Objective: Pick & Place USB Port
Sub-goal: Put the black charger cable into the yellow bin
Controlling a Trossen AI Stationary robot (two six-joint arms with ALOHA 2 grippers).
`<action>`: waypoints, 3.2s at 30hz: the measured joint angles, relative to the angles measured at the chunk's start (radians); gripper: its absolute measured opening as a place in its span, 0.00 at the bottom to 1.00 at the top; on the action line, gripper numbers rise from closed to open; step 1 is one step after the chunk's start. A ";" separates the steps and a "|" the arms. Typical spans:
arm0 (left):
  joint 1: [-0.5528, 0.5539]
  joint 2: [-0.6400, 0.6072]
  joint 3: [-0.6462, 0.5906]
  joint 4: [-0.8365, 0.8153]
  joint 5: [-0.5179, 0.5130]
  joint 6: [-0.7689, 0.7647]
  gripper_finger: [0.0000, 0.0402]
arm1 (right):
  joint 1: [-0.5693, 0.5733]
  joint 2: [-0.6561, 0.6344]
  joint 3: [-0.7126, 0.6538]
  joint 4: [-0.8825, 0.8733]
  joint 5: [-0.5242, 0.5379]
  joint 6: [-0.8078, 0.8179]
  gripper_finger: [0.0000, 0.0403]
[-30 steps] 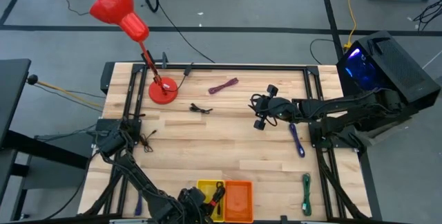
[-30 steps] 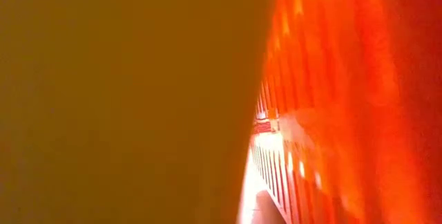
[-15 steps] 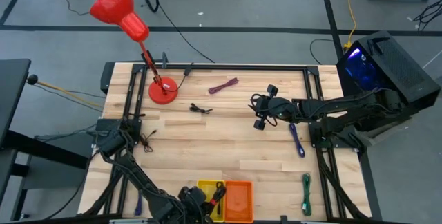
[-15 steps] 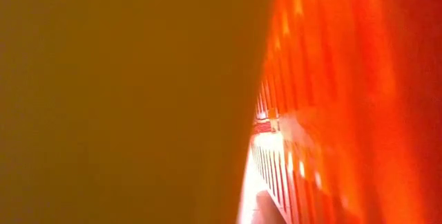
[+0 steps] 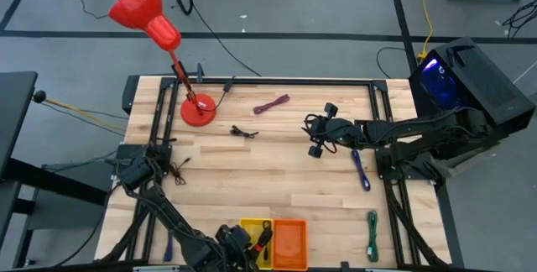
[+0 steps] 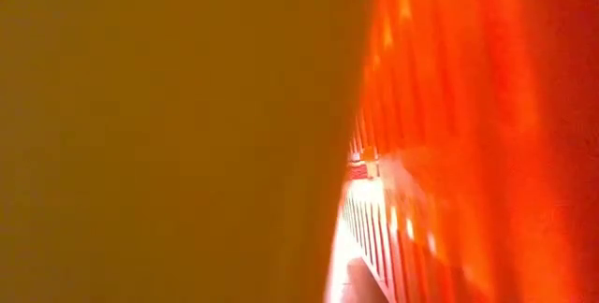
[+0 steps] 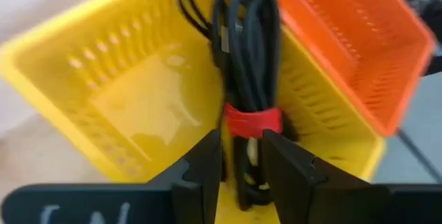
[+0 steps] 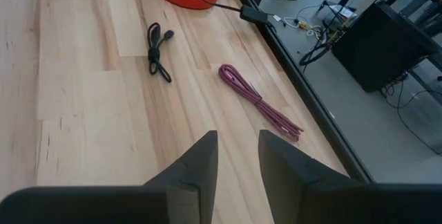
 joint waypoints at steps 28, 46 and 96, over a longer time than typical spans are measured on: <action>0.076 -0.455 -0.079 -0.916 -0.086 -0.014 0.25 | 0.000 0.000 0.000 -0.042 -0.026 0.008 0.27; 0.110 -0.782 -0.699 -0.849 0.398 -0.510 0.19 | 0.001 0.000 0.000 -0.066 -0.077 0.034 0.27; 0.128 -0.793 -1.112 -0.260 0.519 -0.587 0.02 | 0.001 0.000 0.000 -0.066 -0.121 0.045 0.27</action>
